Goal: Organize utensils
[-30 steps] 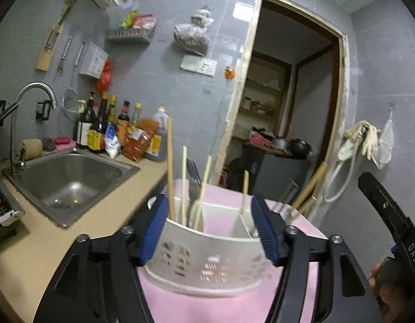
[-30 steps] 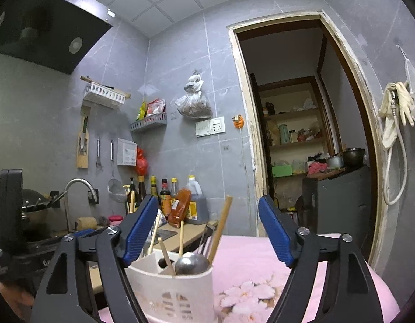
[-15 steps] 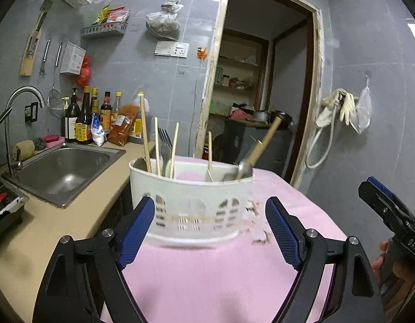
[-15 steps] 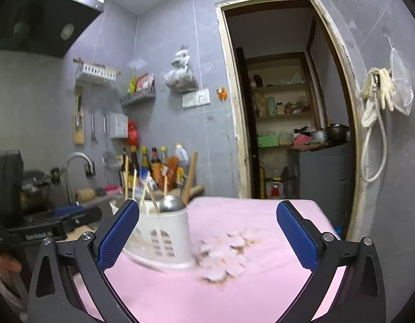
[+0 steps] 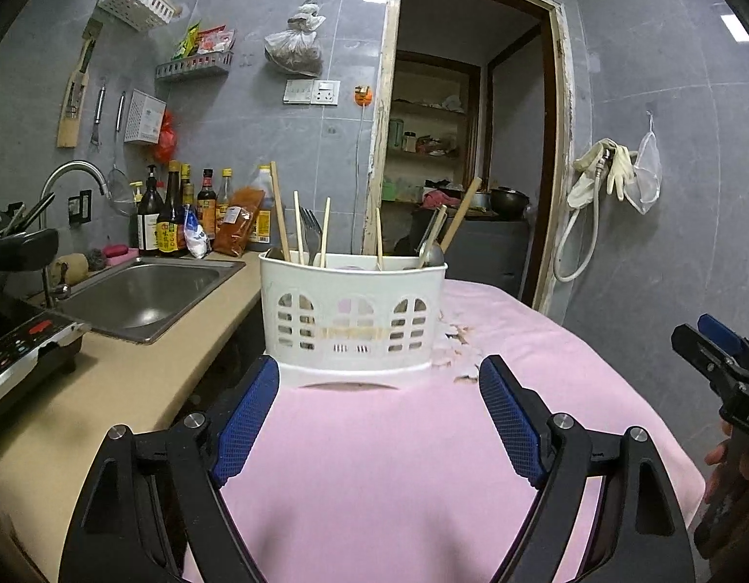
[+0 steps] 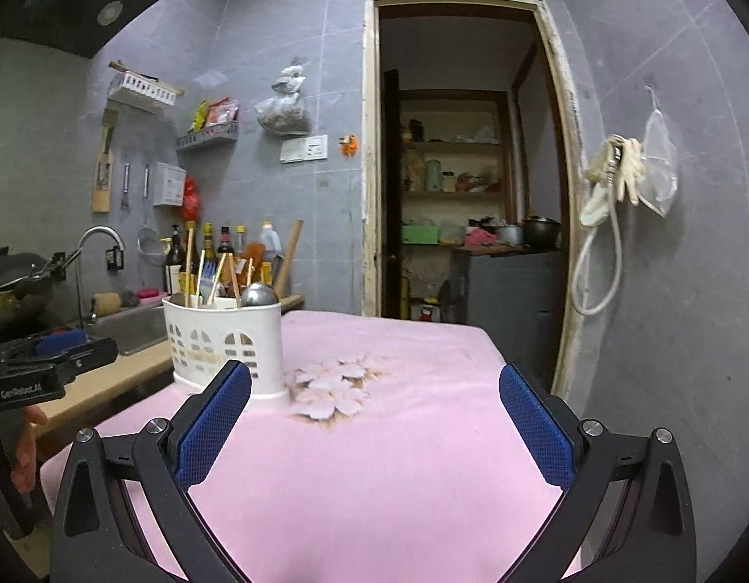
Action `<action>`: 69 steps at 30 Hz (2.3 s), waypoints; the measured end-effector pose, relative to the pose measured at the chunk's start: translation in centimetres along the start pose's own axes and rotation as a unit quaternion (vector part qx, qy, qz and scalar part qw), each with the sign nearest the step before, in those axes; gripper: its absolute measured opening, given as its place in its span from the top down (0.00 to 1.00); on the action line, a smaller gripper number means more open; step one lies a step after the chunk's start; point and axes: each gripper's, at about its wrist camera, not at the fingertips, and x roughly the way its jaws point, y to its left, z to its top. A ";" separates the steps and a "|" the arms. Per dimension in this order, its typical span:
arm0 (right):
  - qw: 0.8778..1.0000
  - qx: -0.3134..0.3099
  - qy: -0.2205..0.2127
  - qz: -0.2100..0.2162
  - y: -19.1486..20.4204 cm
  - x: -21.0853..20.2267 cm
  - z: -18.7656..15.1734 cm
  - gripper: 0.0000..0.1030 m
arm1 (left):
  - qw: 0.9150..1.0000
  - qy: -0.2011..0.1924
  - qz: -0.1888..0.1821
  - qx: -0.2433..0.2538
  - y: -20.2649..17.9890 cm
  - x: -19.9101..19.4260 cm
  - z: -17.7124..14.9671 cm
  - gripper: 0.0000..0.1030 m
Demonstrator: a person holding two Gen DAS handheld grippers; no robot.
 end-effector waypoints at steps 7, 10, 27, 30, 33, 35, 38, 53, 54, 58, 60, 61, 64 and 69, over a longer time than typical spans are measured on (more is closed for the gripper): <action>1.000 0.002 0.008 -0.008 0.1 -1.6 -0.8 0.00 | 1.000 0.004 0.002 -0.001 -0.2 -1.3 -1.4 0.22; 1.000 0.000 0.009 -0.010 0.3 -1.9 -0.9 0.00 | 1.000 0.003 0.003 0.000 -0.4 -1.5 -1.5 0.22; 1.000 0.005 0.009 -0.010 0.3 -2.0 -1.0 0.00 | 1.000 0.000 0.000 -0.001 -0.7 -1.9 -1.6 0.22; 1.000 0.005 0.009 -0.010 0.3 -2.0 -1.0 0.00 | 1.000 -0.001 0.000 -0.001 -0.7 -1.9 -1.6 0.22; 1.000 0.005 0.008 -0.009 0.3 -2.0 -1.0 0.00 | 1.000 0.000 0.001 -0.001 -0.7 -1.9 -1.6 0.22; 1.000 0.005 0.009 -0.009 0.3 -2.0 -0.9 0.00 | 1.000 0.000 0.001 -0.001 -0.7 -1.9 -1.6 0.22; 1.000 0.005 0.008 -0.009 0.4 -2.0 -0.9 0.00 | 1.000 0.000 0.001 -0.001 -0.7 -1.9 -1.6 0.22; 1.000 0.006 0.009 -0.010 0.3 -2.1 -1.0 0.00 | 1.000 -0.001 0.001 -0.002 -0.7 -1.9 -1.3 0.22; 1.000 0.006 0.009 -0.010 0.3 -2.1 -1.0 0.00 | 1.000 -0.001 0.001 -0.002 -0.7 -1.8 -1.3 0.22; 1.000 0.006 0.009 -0.010 0.3 -2.0 -1.0 0.00 | 1.000 -0.001 0.001 -0.003 -0.7 -1.8 -1.3 0.22; 1.000 0.007 0.010 -0.009 0.3 -2.0 -1.0 0.00 | 1.000 -0.001 0.001 -0.003 -0.8 -1.8 -1.4 0.22; 1.000 0.007 0.010 -0.009 0.3 -2.0 -1.0 0.00 | 1.000 0.000 0.002 -0.003 -0.9 -1.8 -1.4 0.22; 1.000 0.007 0.010 -0.009 0.4 -2.0 -1.0 0.00 | 1.000 0.002 0.001 -0.003 -0.9 -1.6 -1.5 0.22; 1.000 0.007 0.011 -0.010 0.4 -2.0 -1.0 0.00 | 1.000 0.003 0.001 -0.004 -1.0 -1.5 -1.5 0.22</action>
